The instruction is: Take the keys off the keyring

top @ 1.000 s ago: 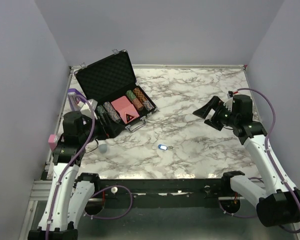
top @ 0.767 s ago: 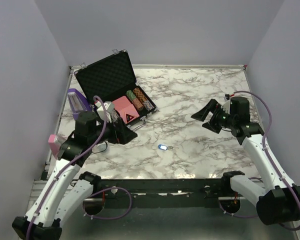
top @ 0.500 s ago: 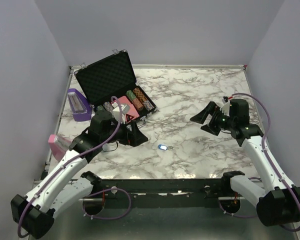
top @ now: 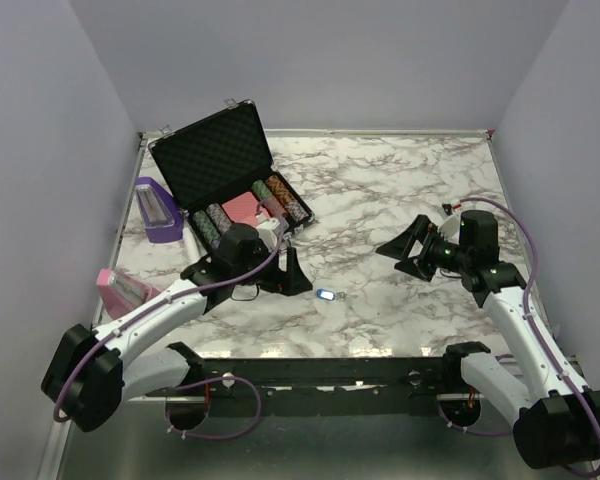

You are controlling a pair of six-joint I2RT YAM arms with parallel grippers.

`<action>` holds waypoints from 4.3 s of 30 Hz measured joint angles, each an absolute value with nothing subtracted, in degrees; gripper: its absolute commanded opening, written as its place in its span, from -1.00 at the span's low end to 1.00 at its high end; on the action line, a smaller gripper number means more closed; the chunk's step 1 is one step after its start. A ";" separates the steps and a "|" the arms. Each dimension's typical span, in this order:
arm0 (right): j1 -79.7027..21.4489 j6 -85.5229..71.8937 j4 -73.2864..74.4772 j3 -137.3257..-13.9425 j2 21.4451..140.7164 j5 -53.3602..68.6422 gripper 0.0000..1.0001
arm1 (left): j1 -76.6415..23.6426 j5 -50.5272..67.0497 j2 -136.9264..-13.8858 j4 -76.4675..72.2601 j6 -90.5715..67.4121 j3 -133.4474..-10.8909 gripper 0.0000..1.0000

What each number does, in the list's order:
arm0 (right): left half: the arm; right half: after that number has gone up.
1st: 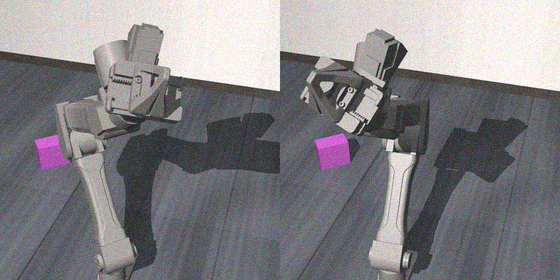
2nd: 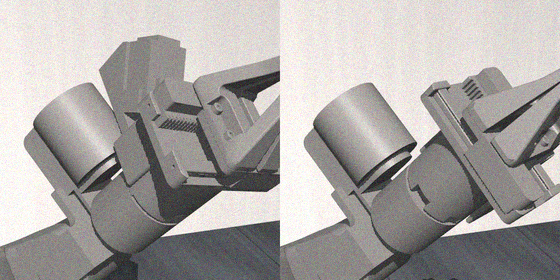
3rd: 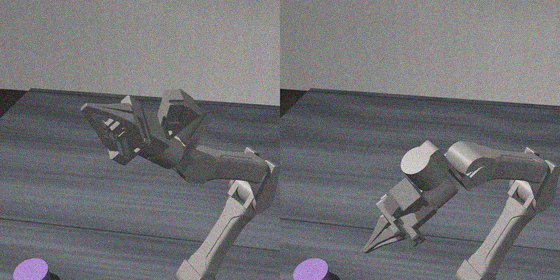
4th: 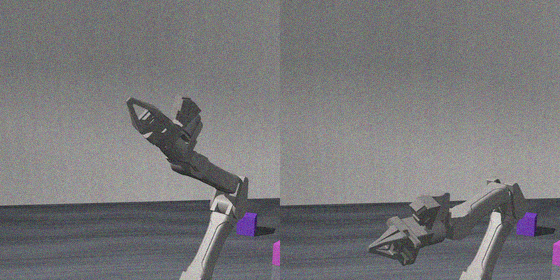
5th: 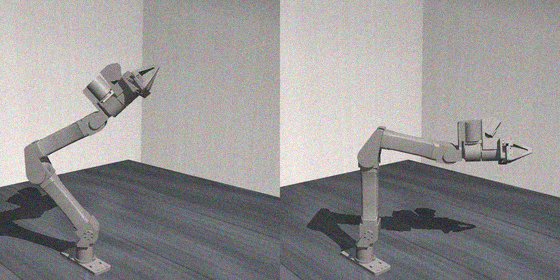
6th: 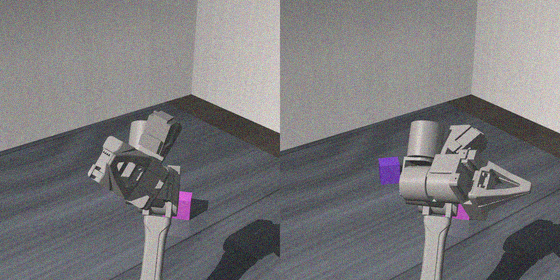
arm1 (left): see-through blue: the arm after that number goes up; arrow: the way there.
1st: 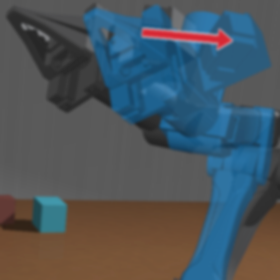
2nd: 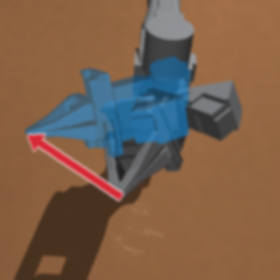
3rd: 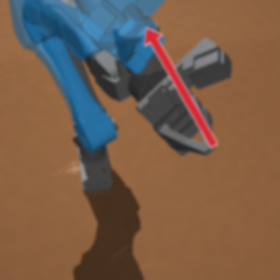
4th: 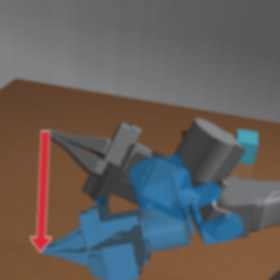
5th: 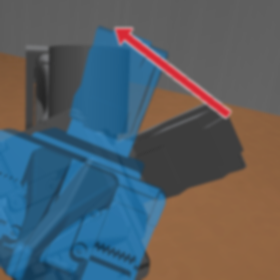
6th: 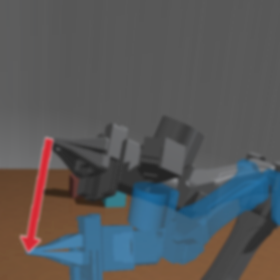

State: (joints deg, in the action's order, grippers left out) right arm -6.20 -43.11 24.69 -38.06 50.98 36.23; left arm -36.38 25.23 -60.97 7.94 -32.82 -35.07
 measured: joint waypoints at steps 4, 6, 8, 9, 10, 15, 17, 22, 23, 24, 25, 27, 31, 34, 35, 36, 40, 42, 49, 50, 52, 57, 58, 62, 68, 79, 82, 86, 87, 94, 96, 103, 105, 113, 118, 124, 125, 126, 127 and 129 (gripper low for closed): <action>-6.20 -43.11 24.51 -38.06 51.03 36.71 1.00 | -37.23 25.47 -65.39 4.45 -32.42 -34.70 0.70; -6.20 -43.11 24.51 -38.06 51.11 36.80 1.00 | -37.52 25.61 -67.37 2.79 -32.21 -34.76 0.65; -6.20 -43.11 24.53 -38.06 51.11 36.88 1.00 | -37.63 26.00 -70.59 1.06 -31.94 -35.11 0.64; -6.20 -43.11 24.51 -38.06 51.11 36.97 1.00 | -37.63 26.24 -72.07 0.38 -31.83 -35.24 0.63; -6.20 -43.11 24.51 -38.06 51.11 36.99 1.00 | -37.63 26.44 -73.10 -0.12 -31.77 -35.35 0.62; -6.20 -43.11 24.53 -38.06 51.11 37.19 1.00 | -38.33 27.42 -79.46 -2.55 -31.42 -36.91 0.60; -6.20 -43.09 24.53 -38.06 51.11 37.26 1.00 | -38.72 27.77 -81.30 -3.29 -31.33 -37.69 0.58; -6.20 -43.09 24.53 -38.06 51.11 37.41 1.00 | -39.57 28.21 -85.12 -4.82 -31.29 -39.81 0.54; -6.20 -43.09 24.53 -38.06 51.11 37.41 1.00 | -39.75 28.27 -85.84 -5.19 -31.29 -40.14 0.54; -6.20 -43.09 24.53 -38.06 51.11 37.43 1.00 | -39.81 28.45 -86.52 -5.39 -31.29 -40.45 0.53; -6.20 -43.09 24.56 -38.06 51.11 37.43 1.00 | -39.88 28.60 -87.07 -5.65 -31.29 -40.62 0.53; -6.20 -43.07 24.56 -38.06 51.11 37.47 1.00 | -39.90 29.06 -88.40 -6.35 -31.27 -40.84 0.53; -6.20 -43.05 24.58 -38.06 51.11 37.82 1.00 | -39.90 29.47 -90.80 -7.25 -31.22 -40.86 0.52; -6.20 -43.05 24.71 -38.06 51.11 37.89 1.00 | -39.90 29.65 -92.29 -7.64 -31.18 -41.06 0.50; -6.20 -43.03 24.82 -38.06 51.11 37.93 1.00 | -39.94 29.71 -92.75 -7.73 -31.20 -41.25 0.50; -6.20 -43.00 24.99 -38.06 51.11 37.98 1.00 | -39.94 30.00 -93.19 -7.97 -31.20 -41.47 0.49; -6.20 -42.65 25.56 -38.09 51.11 38.04 1.00 | -40.21 30.65 -94.00 -9.30 -31.20 -41.67 0.45; -6.20 -42.50 25.76 -38.09 51.11 38.02 1.00 | -40.51 30.79 -94.30 -9.80 -31.22 -41.67 0.43; -6.20 -42.41 25.87 -38.09 51.13 38.04 1.00 | -40.93 31.97 -95.31 -11.22 -31.31 -41.67 0.35; -6.20 -42.41 25.87 -38.09 51.13 38.04 1.00 | -41.01 32.25 -95.61 -11.57 -31.31 -41.67 0.33; -6.20 -42.41 25.87 -38.09 51.13 38.04 1.00 | -41.15 32.82 -96.01 -12.12 -31.35 -41.67 0.28; -6.20 -42.41 25.89 -38.09 51.13 38.04 1.00 | -41.60 33.32 -96.66 -12.80 -31.35 -41.71 0.21; -6.20 -42.41 25.89 -38.09 51.13 38.04 1.00 | -41.67 33.32 -96.71 -12.78 -31.35 -41.71 0.19; -6.20 -42.41 25.93 -38.09 51.13 38.04 1.00 | -41.78 33.32 -96.97 -12.67 -31.24 -41.78 0.08; -6.20 -42.41 26.20 -38.09 51.11 38.04 1.00 | -41.93 33.30 -97.62 -12.23 -30.89 -42.15 -0.11; -6.20 -42.41 26.24 -38.09 51.11 38.02 1.00 | -42.13 33.34 -98.56 -10.83 -30.24 -42.33 -1.00; -6.20 -42.41 26.24 -38.09 51.11 38.04 1.00 | -42.30 33.76 -98.56 -11.03 -30.35 -42.52 -1.00; -6.20 -42.41 26.22 -38.09 51.11 38.06 1.00 | -42.61 33.74 -98.02 -10.59 -30.28 -42.68 -1.00; -6.20 -42.41 26.22 -38.09 51.11 38.09 1.00 | -42.61 33.71 -97.60 -10.24 -30.28 -42.68 -1.00; -6.20 -42.68 25.21 -38.09 50.11 40.05 1.00 | -42.70 33.65 -92.40 -6.90 -30.33 -42.94 -1.00; -6.20 -43.16 24.27 -38.06 49.32 41.06 1.00 | -42.94 33.58 -90.52 -4.86 -30.33 -43.99 -1.00; -6.20 -46.65 18.04 -37.71 46.78 45.87 1.00 | -44.40 32.12 -82.94 2.90 -29.80 -49.30 -1.00; -6.22 -48.47 15.46 -37.52 46.76 47.27 1.00 | -45.01 31.55 -80.31 5.76 -29.34 -51.16 -1.00; -7.55 -59.02 0.16 -36.88 46.70 51.59 1.00 | -47.00 29.58 -72.36 17.21 -26.41 -59.27 -1.00; -10.33 -67.40 -13.63 -36.64 47.31 52.88 0.93 | -47.70 27.81 -67.88 23.88 -25.19 -64.29 -1.00; -16.40 -76.64 -31.16 -36.47 51.59 52.56 0.77 | -47.77 27.07 -63.26 29.69 -24.93 -69.67 -1.00; -17.89 -77.54 -33.12 -36.47 52.34 52.12 0.74 | -47.77 27.00 -62.67 30.30 -24.97 -70.35 -1.00; -19.53 -78.15 -34.74 -36.49 53.01 51.64 0.72 | -47.77 27.00 -62.28 30.63 -25.02 -70.85 -1.00; -21.08 -78.67 -36.10 -36.51 53.63 51.18 0.70 | -47.77 27.00 -61.65 31.09 -25.12 -71.53 -1.00; -23.94 -79.31 -38.28 -36.73 54.78 50.22 0.67 | -47.77 27.00 -60.31 31.97 -25.36 -72.55 -1.00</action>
State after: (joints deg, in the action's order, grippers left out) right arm -23.94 -79.31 -38.28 -36.73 54.78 50.22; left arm -47.77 27.00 -60.31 31.97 -25.36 -72.55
